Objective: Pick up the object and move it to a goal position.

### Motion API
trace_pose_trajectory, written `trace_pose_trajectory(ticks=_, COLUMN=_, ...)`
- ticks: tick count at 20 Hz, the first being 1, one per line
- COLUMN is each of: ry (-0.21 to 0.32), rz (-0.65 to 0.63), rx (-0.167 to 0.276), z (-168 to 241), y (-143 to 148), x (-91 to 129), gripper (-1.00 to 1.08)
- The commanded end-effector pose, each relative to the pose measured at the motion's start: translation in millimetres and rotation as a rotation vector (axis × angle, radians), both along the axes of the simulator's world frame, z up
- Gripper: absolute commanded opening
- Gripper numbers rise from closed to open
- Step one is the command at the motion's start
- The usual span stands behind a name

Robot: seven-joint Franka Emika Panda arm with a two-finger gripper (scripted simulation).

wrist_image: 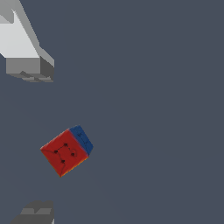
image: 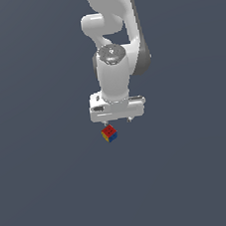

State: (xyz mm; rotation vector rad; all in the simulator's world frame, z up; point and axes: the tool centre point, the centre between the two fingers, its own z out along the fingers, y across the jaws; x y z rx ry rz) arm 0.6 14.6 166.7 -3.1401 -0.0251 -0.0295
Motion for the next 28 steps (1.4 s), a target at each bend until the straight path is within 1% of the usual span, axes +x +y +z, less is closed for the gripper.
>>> trace_pose_trajectory(ticks=1, ry=0.000, rz=0.000, rx=0.000, z=0, y=0, x=0, gripper=1.00)
trace_pose_trajectory(ticks=10, ry=0.009, rz=-0.051, rx=0.020, z=8, y=-11, x=-1, gripper=1.00)
trace_pose_trajectory(ticks=17, ry=0.009, rz=-0.052, rx=0.020, z=8, y=-11, x=-1, gripper=1.00)
trace_pose_trajectory(ticks=22, ry=0.009, rz=-0.027, rx=0.018, z=4, y=-13, x=-2, gripper=1.00)
trace_pose_trajectory(ticks=28, ry=0.010, rz=0.046, rx=0.012, z=-7, y=-18, x=-4, gripper=1.00)
